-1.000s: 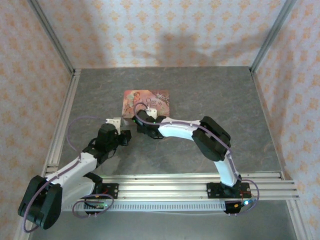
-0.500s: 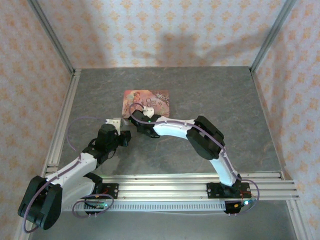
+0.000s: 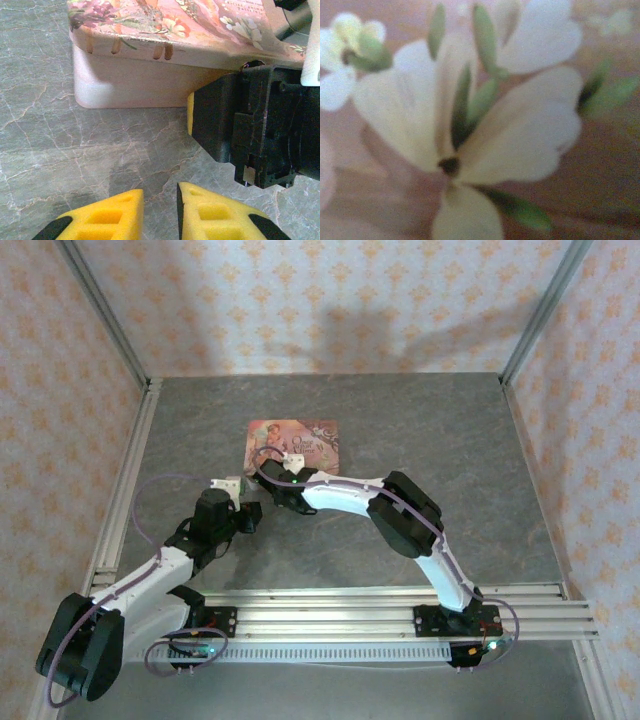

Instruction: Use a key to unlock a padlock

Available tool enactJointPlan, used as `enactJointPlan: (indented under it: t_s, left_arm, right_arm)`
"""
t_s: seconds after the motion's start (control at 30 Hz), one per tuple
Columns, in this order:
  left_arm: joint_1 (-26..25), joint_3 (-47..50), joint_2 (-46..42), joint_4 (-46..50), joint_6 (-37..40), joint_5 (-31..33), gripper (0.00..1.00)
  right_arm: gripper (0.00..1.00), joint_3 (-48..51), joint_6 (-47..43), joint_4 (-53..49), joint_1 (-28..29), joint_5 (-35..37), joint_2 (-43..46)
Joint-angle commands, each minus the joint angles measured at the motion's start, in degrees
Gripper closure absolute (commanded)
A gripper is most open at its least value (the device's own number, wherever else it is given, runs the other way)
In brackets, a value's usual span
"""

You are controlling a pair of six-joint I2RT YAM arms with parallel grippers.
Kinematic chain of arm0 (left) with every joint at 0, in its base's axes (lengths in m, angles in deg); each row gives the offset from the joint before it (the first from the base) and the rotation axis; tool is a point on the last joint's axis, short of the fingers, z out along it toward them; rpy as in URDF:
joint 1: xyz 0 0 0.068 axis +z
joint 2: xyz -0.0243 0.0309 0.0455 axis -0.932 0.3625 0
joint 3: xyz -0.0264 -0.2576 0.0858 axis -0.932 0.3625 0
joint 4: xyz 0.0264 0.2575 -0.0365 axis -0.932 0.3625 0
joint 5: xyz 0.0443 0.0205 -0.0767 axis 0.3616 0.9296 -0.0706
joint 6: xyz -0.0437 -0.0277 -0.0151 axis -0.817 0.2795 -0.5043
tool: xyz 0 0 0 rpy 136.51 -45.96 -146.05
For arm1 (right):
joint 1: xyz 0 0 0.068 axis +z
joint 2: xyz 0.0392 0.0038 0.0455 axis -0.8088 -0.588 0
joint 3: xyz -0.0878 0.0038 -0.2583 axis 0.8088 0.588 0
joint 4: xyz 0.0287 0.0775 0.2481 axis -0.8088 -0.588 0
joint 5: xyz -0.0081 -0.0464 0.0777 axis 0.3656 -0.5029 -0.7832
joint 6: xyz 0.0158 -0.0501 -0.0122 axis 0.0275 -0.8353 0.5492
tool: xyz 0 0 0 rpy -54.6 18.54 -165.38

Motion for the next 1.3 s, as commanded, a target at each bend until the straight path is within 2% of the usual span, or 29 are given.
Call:
enactJointPlan:
  t_s: [0.0,0.3,0.43,0.57,0.67,0.87,1.1,1.27]
  left_arm:
    - [0.5,0.3,-0.9,0.9,0.7,0.7,0.71]
    - [0.5,-1.8,-1.0,3.8,3.2,-1.3,0.56]
    - [2.0,-1.8,0.0,1.9,2.9,-8.1,0.50]
    - [4.1,-1.7,3.8,-4.8,-0.2,-18.0,0.48]
    - [4.6,-1.8,7.0,-9.7,-2.3,-22.0,0.48]
    - [5.1,-0.5,10.8,-19.0,-5.4,-25.1,0.50]
    - [5.5,2.6,18.3,-34.7,-6.5,-28.2,0.57]
    - [6.1,3.5,23.7,-45.3,-6.5,-31.6,0.58]
  right_arm:
    - [0.80,-1.2,-0.7,-2.1,0.3,2.2,1.2]
    - [0.90,1.2,-1.9,-1.3,-0.1,-2.1,6.1]
    - [0.94,3.6,-1.9,0.5,-0.9,-6.3,8.5]
    - [0.98,6.7,-0.7,3.4,-2.5,-11.7,11.2]
    - [1.00,8.6,0.5,5.3,-3.7,-15.8,13.0]
    - [1.00,11.5,3.7,9.6,-5.7,-23.1,14.1]
    - [1.00,14.9,7.5,15.2,-6.8,-28.7,14.6]
    - [1.00,16.9,10.4,19.2,-7.6,-33.2,14.9]
